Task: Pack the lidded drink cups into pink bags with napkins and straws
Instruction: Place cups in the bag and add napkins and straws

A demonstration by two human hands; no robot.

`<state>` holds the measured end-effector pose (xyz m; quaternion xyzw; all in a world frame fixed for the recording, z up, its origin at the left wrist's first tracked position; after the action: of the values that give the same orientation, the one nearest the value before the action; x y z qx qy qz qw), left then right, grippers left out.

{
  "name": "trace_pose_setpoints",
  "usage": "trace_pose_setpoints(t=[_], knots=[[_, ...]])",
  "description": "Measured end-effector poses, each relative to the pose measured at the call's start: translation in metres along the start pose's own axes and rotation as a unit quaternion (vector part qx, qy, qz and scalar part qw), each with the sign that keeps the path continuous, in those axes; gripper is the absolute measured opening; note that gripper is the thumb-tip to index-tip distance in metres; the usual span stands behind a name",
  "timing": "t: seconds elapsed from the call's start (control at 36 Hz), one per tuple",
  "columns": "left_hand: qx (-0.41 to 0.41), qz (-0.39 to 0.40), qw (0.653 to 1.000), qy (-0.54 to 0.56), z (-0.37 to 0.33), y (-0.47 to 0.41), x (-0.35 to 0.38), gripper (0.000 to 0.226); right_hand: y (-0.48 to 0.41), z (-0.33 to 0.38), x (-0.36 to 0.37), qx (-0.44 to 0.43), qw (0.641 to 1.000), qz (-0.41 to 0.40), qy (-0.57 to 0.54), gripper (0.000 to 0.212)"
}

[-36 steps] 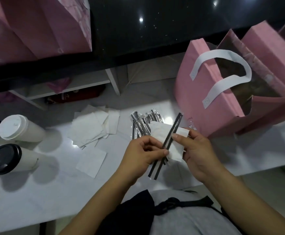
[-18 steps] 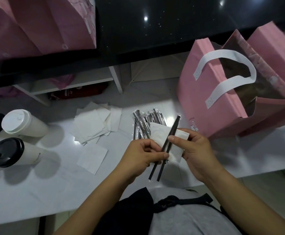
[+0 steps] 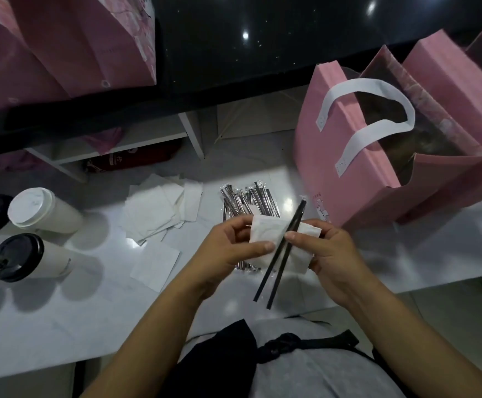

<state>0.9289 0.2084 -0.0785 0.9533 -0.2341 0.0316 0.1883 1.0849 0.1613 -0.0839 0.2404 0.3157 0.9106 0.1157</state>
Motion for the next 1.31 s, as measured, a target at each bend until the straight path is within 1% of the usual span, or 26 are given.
trace_pose_setpoints(t=[0.06,0.11,0.17,0.25,0.28,0.36,0.39,0.47,0.56,0.58,0.64,0.72,0.78,0.83,0.89,0.97,1.06,1.14,1.25,1.31], knots=[[0.030,-0.038,0.997,-0.058,-0.002,0.003,0.004,0.034,0.000,0.000,-0.006,-0.001,1.000,-0.014,-0.013,0.015],[0.063,-0.059,0.989,-0.123,-0.004,0.007,0.013,0.028,0.000,-0.001,-0.011,-0.002,0.999,-0.026,-0.028,0.015],[0.076,-0.045,0.988,-0.129,-0.002,0.009,0.025,0.022,0.000,-0.002,-0.015,0.001,0.999,-0.030,-0.039,0.014],[0.085,0.000,0.986,-0.140,0.002,0.010,0.043,0.011,0.002,-0.004,-0.017,0.005,0.999,-0.015,-0.041,0.013],[0.092,0.004,0.985,-0.144,0.002,0.011,0.047,0.011,0.002,-0.004,-0.019,0.007,0.999,-0.011,-0.043,0.013],[0.106,-0.040,0.982,-0.153,-0.001,0.012,0.045,0.031,0.003,-0.006,-0.026,0.015,0.999,0.000,-0.042,0.013],[0.109,-0.046,0.980,-0.158,-0.003,0.013,0.045,0.031,0.003,-0.006,-0.027,0.019,0.999,0.005,-0.040,0.014],[0.129,-0.023,0.976,-0.171,-0.005,0.016,0.050,0.016,0.005,-0.009,-0.028,0.035,0.999,0.030,-0.027,0.018],[0.142,-0.026,0.976,-0.164,-0.006,0.023,0.056,0.036,0.007,-0.011,-0.026,0.050,0.996,0.074,0.005,0.021],[0.143,-0.037,0.975,-0.167,-0.007,0.026,0.058,0.040,0.008,-0.011,-0.026,0.054,0.994,0.092,0.018,0.020],[0.146,-0.072,0.971,-0.173,-0.006,0.033,0.059,0.041,0.008,-0.016,-0.025,0.063,0.989,0.130,0.041,0.018],[0.117,-0.127,0.975,-0.139,-0.001,0.047,0.057,0.030,0.009,-0.026,-0.021,0.087,0.979,0.179,0.048,0.015],[0.082,-0.154,0.981,-0.089,0.005,0.057,0.055,0.031,0.008,-0.033,-0.021,0.102,0.975,0.187,0.061,0.022],[0.049,-0.168,0.983,-0.053,0.013,0.068,0.054,0.029,0.010,-0.042,-0.020,0.116,0.971,0.195,0.067,0.022],[0.028,-0.167,0.984,-0.053,0.020,0.076,0.056,0.018,0.014,-0.047,-0.017,0.122,0.966,0.216,0.079,0.024],[0.011,-0.182,0.982,-0.053,0.028,0.085,0.054,0.009,0.020,-0.053,-0.012,0.100,0.953,0.253,0.134,0.025],[0.004,-0.203,0.978,-0.039,0.034,0.091,0.050,0.011,0.025,-0.055,-0.008,0.072,0.944,0.268,0.178,0.024],[0.004,-0.210,0.978,0.002,0.039,0.097,0.048,0.017,0.031,-0.054,-0.003,0.045,0.943,0.266,0.197,0.027],[-0.021,-0.179,0.982,0.061,0.042,0.099,0.046,0.027,0.038,-0.051,0.003,0.013,0.947,0.249,0.203,0.026],[-0.026,-0.151,0.986,0.060,0.041,0.102,0.041,0.031,0.041,-0.052,0.005,-0.002,0.949,0.233,0.213,0.028]])
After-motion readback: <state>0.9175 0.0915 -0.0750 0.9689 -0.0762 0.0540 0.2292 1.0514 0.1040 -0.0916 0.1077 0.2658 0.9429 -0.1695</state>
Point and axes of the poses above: each hand's wrist, its own y-axis away from the middle knuckle, its own x-axis out of the palm, z = x × y, the point moved 7 cm from there along -y, towards the middle knuckle, and after that the axes turned 8 degrees about x, right-handed, at the moved point
